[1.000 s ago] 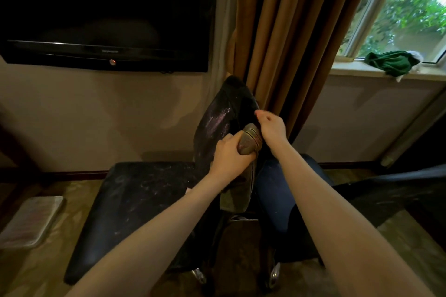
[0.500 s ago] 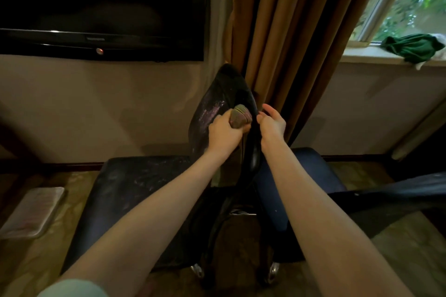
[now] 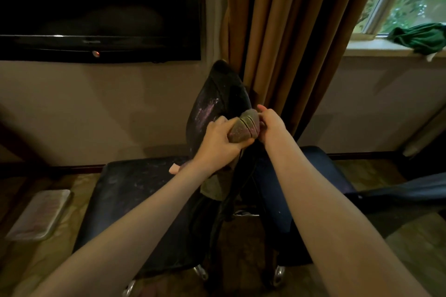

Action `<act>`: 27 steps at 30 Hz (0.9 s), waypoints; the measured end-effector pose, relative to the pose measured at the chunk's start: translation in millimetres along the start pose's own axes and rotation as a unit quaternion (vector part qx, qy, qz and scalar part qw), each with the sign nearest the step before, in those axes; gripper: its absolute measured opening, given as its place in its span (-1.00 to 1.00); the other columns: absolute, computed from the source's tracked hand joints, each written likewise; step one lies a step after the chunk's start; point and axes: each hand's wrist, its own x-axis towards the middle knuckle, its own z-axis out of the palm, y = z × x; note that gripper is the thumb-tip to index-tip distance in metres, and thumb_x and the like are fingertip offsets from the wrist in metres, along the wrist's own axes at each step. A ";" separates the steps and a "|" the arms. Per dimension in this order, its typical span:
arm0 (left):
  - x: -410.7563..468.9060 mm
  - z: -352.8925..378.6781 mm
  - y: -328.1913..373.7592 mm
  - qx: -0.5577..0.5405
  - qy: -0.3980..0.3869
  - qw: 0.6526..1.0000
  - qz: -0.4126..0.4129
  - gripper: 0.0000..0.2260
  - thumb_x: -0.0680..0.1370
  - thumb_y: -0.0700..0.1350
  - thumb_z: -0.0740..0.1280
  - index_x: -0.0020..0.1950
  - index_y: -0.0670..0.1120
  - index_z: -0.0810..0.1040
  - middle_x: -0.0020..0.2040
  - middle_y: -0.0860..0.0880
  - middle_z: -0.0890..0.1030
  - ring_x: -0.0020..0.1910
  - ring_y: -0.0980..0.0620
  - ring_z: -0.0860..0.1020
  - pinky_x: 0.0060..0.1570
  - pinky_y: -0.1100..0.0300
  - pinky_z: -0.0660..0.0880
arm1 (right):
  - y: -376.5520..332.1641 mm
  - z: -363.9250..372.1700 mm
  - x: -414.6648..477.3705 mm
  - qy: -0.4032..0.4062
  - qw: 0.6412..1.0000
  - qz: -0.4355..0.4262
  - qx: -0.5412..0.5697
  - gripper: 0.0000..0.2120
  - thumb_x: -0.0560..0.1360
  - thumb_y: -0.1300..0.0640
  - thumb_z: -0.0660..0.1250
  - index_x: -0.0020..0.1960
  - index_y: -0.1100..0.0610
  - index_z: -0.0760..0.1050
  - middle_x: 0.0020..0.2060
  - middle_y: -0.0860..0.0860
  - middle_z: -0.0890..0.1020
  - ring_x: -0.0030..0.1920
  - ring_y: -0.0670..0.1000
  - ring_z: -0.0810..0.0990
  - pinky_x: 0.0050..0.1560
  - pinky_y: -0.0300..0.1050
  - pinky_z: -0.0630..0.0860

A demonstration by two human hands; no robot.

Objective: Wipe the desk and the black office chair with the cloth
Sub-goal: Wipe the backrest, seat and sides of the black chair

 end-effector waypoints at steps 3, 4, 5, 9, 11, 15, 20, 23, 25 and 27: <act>-8.4 1.8 9.6 0.049 -0.022 0.996 0.065 -0.86 0.40 0.00 0.45 -0.10 0.12 0.55 -0.24 0.10 0.36 -0.22 0.09 0.35 -0.20 0.32 0.21 | -4.3 -7.5 -4.7 -0.047 0.999 0.015 -0.015 -0.62 0.62 0.26 0.13 0.42 0.09 0.33 0.24 0.09 0.51 0.22 0.06 0.47 -0.02 -0.07 0.48; -6.0 4.1 10.9 0.062 -0.017 0.996 0.069 -0.81 0.39 0.01 0.44 -0.04 0.03 0.58 -0.24 0.09 0.37 -0.21 0.07 0.36 -0.18 0.25 0.20 | -5.9 -8.8 -5.5 -0.066 0.998 0.015 -0.004 -0.61 0.63 0.25 0.10 0.45 0.10 0.28 0.32 0.09 0.45 0.27 0.06 0.43 0.06 -0.07 0.44; -1.9 6.0 11.1 0.067 -0.009 0.996 0.058 -0.77 0.39 0.01 0.45 -0.01 -0.03 0.59 -0.23 0.08 0.37 -0.20 0.05 0.37 -0.16 0.21 0.20 | -5.8 -10.1 -9.1 -0.085 0.996 0.026 0.027 -0.61 0.65 0.23 0.04 0.47 0.14 0.22 0.38 0.10 0.37 0.35 0.06 0.37 0.19 -0.08 0.37; 21.4 8.4 6.6 0.056 0.028 0.998 -0.001 -0.73 0.41 -0.03 0.45 0.08 -0.04 0.59 -0.11 -0.06 0.52 -0.09 -0.09 0.48 -0.04 0.10 0.37 | -1.9 -3.0 -4.9 -0.084 0.996 0.015 0.030 -0.61 0.65 0.15 0.01 0.44 0.23 0.27 0.31 0.18 0.44 0.06 0.08 0.50 0.18 -0.07 0.38; 30.1 8.5 2.3 0.035 0.045 0.998 -0.026 -0.73 0.43 -0.03 0.43 0.11 -0.02 0.59 -0.06 -0.11 0.55 -0.05 -0.08 0.51 0.00 0.16 0.36 | 0.7 -0.4 6.7 -0.046 0.999 0.003 0.012 -0.64 0.63 0.20 0.02 0.39 0.16 0.36 -0.06 0.10 0.57 -0.27 0.00 0.45 -0.02 -0.12 0.47; 47.1 7.9 -1.8 0.001 0.060 0.996 -0.068 -0.77 0.45 -0.06 0.42 0.08 -0.08 0.59 -0.02 -0.14 0.55 -0.01 -0.08 0.50 -0.05 0.20 0.36 | -3.7 -3.5 6.2 -0.052 0.998 0.017 -0.023 -0.65 0.60 0.32 0.06 0.34 0.15 0.39 -0.25 0.04 0.48 -0.08 -0.05 0.55 0.00 -0.22 0.48; 85.3 9.9 -17.9 0.025 0.049 0.992 -0.111 -0.73 0.48 -0.06 0.37 0.16 -0.06 0.54 0.07 -0.20 0.51 0.08 -0.21 0.47 0.19 -0.02 0.39 | -8.9 -2.7 10.5 -0.072 0.997 0.038 -0.016 -0.83 0.58 0.37 0.13 -0.04 0.18 0.45 -0.26 0.05 0.45 -0.11 0.00 0.51 0.41 -0.09 0.27; 115.8 12.9 -31.9 0.039 0.042 0.991 -0.124 -0.73 0.48 -0.01 0.35 0.16 -0.01 0.52 0.08 -0.20 0.51 0.08 -0.25 0.47 0.16 -0.06 0.41 | -10.9 -9.4 19.9 -0.069 0.996 0.056 -0.019 -0.83 0.58 0.36 0.14 -0.11 0.17 0.41 -0.26 0.06 0.45 -0.29 -0.02 0.42 0.36 -0.10 0.30; 132.8 13.6 -40.5 0.044 0.033 0.990 -0.129 -0.73 0.48 -0.01 0.33 0.16 0.00 0.52 0.10 -0.19 0.51 0.11 -0.24 0.45 0.16 -0.06 0.41 | -13.7 -10.6 23.2 -0.075 0.993 0.077 -0.042 -0.84 0.58 0.36 0.13 -0.08 0.14 0.39 -0.26 0.05 0.44 -0.30 -0.02 0.39 0.34 -0.04 0.31; 151.0 10.4 -49.6 0.046 0.031 0.989 -0.136 -0.75 0.49 -0.02 0.32 0.15 0.02 0.52 0.12 -0.17 0.51 0.15 -0.23 0.44 0.16 -0.06 0.42 | -17.8 -6.3 28.0 -0.070 0.990 0.084 -0.083 -0.81 0.58 0.36 0.14 -0.11 0.11 0.38 -0.27 0.04 0.43 -0.31 -0.02 0.38 0.18 -0.02 0.42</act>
